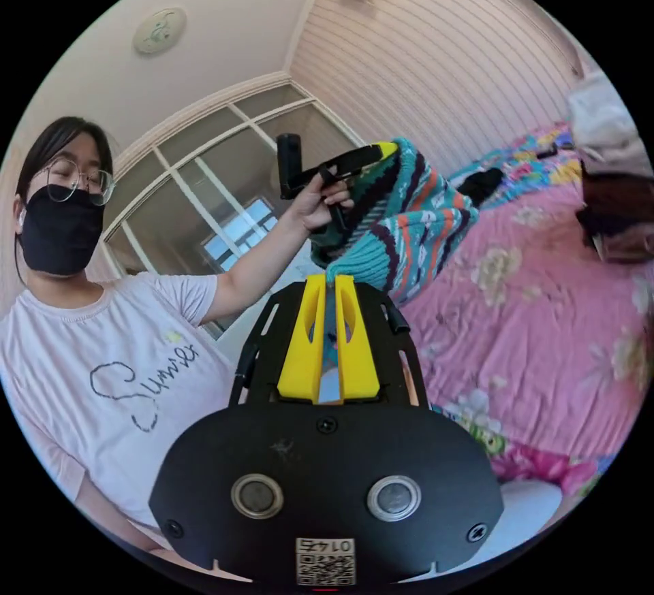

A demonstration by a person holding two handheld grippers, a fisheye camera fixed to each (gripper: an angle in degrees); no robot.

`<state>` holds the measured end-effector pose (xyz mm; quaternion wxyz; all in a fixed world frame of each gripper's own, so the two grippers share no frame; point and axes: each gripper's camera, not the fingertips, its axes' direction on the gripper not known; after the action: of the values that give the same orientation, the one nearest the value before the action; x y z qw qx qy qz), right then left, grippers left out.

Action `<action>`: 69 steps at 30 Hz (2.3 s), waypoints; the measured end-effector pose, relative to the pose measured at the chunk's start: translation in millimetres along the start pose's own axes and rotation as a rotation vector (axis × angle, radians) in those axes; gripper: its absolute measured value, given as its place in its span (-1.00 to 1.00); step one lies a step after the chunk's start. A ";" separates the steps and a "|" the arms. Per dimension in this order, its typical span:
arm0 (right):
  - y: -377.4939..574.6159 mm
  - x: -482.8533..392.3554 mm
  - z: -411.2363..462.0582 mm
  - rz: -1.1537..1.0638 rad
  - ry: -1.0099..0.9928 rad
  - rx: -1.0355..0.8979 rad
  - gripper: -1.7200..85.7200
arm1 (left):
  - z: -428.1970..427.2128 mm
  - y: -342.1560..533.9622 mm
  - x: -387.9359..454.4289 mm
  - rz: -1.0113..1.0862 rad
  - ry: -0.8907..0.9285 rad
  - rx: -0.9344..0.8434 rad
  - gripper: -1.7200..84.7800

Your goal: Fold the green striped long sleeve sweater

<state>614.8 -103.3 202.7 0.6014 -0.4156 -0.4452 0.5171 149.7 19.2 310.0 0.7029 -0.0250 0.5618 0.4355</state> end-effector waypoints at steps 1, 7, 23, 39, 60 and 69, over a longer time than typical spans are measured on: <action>20.8 27.1 -5.1 0.115 0.092 -0.026 -0.94 | 32.2 16.3 -2.4 -0.015 0.048 -0.055 -0.88; 91.2 107.0 14.0 0.500 0.496 -0.235 -0.96 | 67.9 134.0 16.5 -0.182 0.202 -0.170 -0.94; -34.4 178.7 133.4 0.467 0.440 -0.120 -0.50 | -169.2 321.7 -66.9 -0.975 -0.186 0.339 -0.71; -67.4 209.1 141.4 0.589 0.349 -0.132 -0.78 | -220.1 320.5 -101.7 -0.865 -0.417 0.154 -0.86; -196.8 -70.6 74.9 -0.440 -0.072 0.198 -0.83 | -589.6 319.3 107.6 -0.403 -0.919 0.896 -0.92; -331.3 111.4 277.6 0.051 0.170 -0.124 -0.82 | -539.7 302.4 -153.6 -0.753 -0.800 0.320 -0.86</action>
<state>437.9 -21.5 604.3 0.5967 -0.5055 -0.4131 0.4667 -456.8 -166.3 373.6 0.9625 0.0502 0.2635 0.0402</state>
